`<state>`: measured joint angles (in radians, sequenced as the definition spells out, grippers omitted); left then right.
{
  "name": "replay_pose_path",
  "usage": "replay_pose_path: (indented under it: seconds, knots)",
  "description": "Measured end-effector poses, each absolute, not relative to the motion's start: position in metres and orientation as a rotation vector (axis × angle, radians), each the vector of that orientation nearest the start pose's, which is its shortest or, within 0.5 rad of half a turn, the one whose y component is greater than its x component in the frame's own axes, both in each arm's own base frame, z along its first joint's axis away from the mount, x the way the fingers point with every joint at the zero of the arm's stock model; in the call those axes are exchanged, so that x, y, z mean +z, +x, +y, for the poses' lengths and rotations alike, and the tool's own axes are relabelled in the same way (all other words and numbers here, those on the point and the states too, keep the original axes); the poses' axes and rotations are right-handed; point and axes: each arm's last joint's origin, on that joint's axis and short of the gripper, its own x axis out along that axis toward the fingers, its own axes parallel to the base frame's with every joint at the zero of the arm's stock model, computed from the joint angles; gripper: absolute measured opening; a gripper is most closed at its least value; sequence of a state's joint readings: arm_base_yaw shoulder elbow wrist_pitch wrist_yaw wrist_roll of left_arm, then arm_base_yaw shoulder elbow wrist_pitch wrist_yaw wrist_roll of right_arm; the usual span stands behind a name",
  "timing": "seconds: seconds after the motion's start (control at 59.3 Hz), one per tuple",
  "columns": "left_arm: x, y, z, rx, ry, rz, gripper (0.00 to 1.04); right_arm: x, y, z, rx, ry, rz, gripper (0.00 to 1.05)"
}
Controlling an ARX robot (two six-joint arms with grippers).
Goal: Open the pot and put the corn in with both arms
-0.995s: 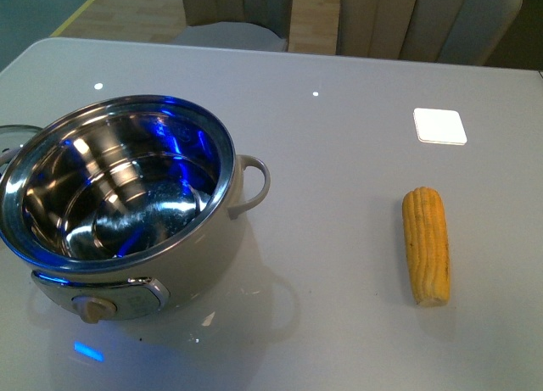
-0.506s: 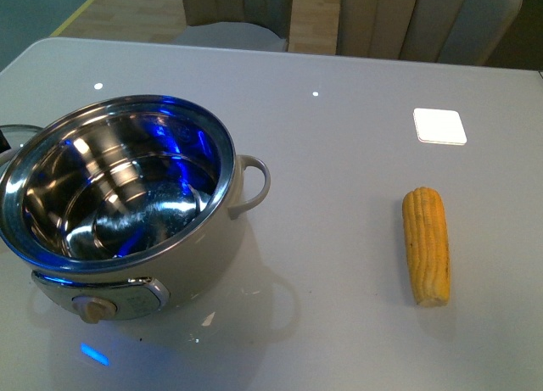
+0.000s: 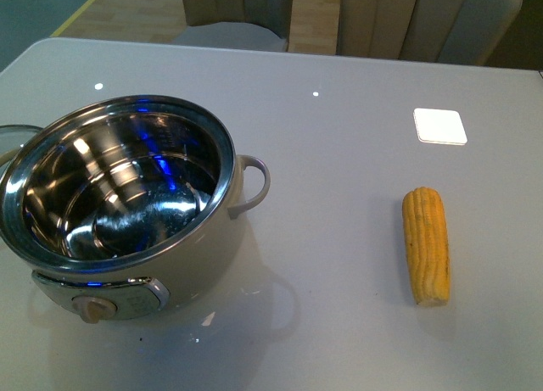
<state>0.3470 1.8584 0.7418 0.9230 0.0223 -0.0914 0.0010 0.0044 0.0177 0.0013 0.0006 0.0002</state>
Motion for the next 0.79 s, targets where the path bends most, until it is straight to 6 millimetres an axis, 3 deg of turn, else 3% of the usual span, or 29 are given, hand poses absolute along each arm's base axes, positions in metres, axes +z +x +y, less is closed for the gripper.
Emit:
replay_pose_path:
  seconds: [0.084, 0.219, 0.371, 0.59, 0.793]
  knots:
    - [0.167, 0.308, 0.109, 0.31, -0.141, 0.151, 0.98, 0.169, 0.097, 0.0, 0.0, 0.0, -0.015, 0.96]
    - [0.194, 0.261, 0.074, 0.038, -0.05, 0.025, 0.74, 0.169, 0.097, 0.0, 0.0, 0.0, -0.014, 0.96]
    - [0.194, 0.215, 0.04, 0.0, -0.017, 0.004, 0.46, 0.169, 0.097, 0.0, 0.0, 0.0, -0.015, 0.96]
    - [0.182, 0.186, 0.024, 0.011, -0.014, 0.014, 0.05, 0.169, 0.097, 0.0, 0.0, 0.0, -0.015, 0.96]
    - [0.177, 0.166, 0.014, 0.0, -0.012, 0.01, 0.03, 0.169, 0.097, 0.0, 0.0, 0.0, -0.014, 0.96]
